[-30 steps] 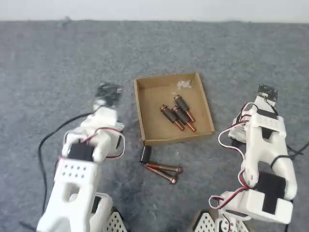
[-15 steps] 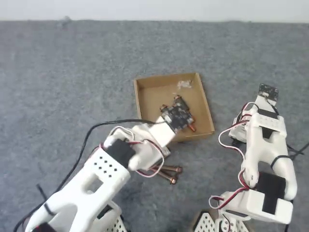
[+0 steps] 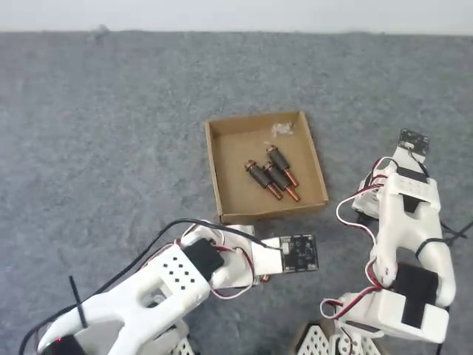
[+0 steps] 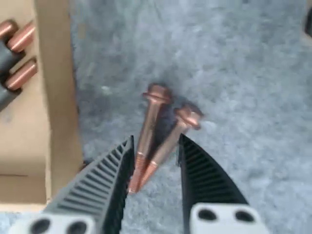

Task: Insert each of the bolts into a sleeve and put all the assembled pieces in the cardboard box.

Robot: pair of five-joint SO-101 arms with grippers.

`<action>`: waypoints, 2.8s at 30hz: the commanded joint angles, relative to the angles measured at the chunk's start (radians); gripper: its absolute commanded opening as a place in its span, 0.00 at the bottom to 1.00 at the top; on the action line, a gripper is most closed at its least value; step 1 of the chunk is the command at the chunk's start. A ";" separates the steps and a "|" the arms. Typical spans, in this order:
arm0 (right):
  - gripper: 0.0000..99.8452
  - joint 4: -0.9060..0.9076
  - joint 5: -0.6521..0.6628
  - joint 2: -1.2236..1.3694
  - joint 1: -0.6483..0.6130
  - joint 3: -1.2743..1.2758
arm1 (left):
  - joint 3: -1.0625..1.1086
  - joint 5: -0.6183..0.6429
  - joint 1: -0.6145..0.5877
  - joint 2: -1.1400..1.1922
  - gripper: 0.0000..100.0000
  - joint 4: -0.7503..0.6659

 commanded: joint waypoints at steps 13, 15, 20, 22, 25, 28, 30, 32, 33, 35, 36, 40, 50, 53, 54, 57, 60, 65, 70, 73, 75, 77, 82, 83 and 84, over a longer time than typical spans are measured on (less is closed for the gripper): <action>0.01 -0.001 -0.003 -0.004 0.007 -0.057 | -0.182 -0.091 -0.006 0.358 0.14 -0.086; 0.01 -0.001 -0.003 -0.004 0.007 -0.057 | -0.206 -0.091 -0.003 0.390 0.14 -0.086; 0.01 -0.001 -0.003 -0.004 0.007 -0.057 | -0.265 -0.091 0.000 0.463 0.14 -0.060; 0.01 -0.001 -0.003 -0.004 0.007 -0.058 | -0.286 -0.089 0.020 0.500 0.14 -0.058; 0.01 -0.001 -0.003 -0.004 0.007 -0.058 | -0.309 -0.083 0.051 0.543 0.14 -0.058; 0.01 -0.001 -0.003 -0.004 0.007 -0.058 | -0.332 -0.021 0.058 0.574 0.14 -0.063; 0.01 -0.001 -0.003 -0.004 0.007 -0.058 | -0.346 -0.005 0.058 0.595 0.14 -0.063; 0.01 -0.001 -0.003 -0.004 0.007 -0.058 | -0.358 0.000 0.058 0.617 0.14 -0.058; 0.01 -0.001 -0.003 -0.004 0.007 -0.058 | -0.363 0.000 0.058 0.626 0.14 -0.057; 0.01 -0.001 -0.003 -0.004 0.007 -0.058 | -0.374 -0.002 0.058 0.640 0.11 -0.038; 0.01 -0.001 -0.003 -0.004 0.007 -0.058 | -0.380 -0.003 0.058 0.647 0.08 -0.029; 0.01 -0.001 -0.003 -0.004 0.007 -0.058 | -0.412 -0.002 0.058 0.681 0.01 -0.011; 0.01 -0.002 -0.005 -0.004 0.007 -0.058 | -0.452 0.123 0.054 0.683 0.01 0.008; 0.01 -0.002 -0.006 -0.004 0.005 -0.058 | -0.467 0.227 0.060 0.629 0.01 0.011; 0.01 -0.002 -0.006 -0.004 0.005 -0.058 | -0.470 0.259 0.055 0.603 0.01 0.012; 0.01 -0.002 -0.008 -0.004 0.005 -0.058 | -0.463 0.336 0.031 0.485 0.01 0.014; 0.01 -0.002 -0.008 -0.004 0.005 -0.058 | -0.443 0.385 -0.055 0.344 0.01 0.012; 0.01 -0.004 -0.009 -0.004 0.005 -0.058 | -0.410 0.422 -0.233 0.181 0.01 0.008; 0.01 -0.015 -0.011 -0.004 0.005 -0.054 | -0.349 0.473 -0.347 0.083 0.01 -0.063; 0.01 -0.015 -0.011 -0.004 0.004 -0.054 | -0.285 0.499 -0.417 0.021 0.01 -0.141; 0.01 -0.012 -0.008 -0.005 -0.008 -0.054 | -0.234 0.508 -0.474 -0.012 0.01 -0.212; 0.01 -0.007 -0.003 -0.007 -0.028 -0.054 | -0.176 0.526 -0.540 -0.038 0.01 -0.298; 0.01 -0.007 -0.009 -0.015 -0.041 -0.052 | -0.084 0.623 -0.704 -0.052 0.01 -0.465; 0.01 -0.007 -0.009 -0.015 -0.047 -0.052 | -0.070 0.643 -0.732 -0.052 0.01 -0.486; 0.01 -0.007 -0.009 -0.015 -0.048 -0.052 | -0.056 0.657 -0.755 -0.052 0.01 -0.509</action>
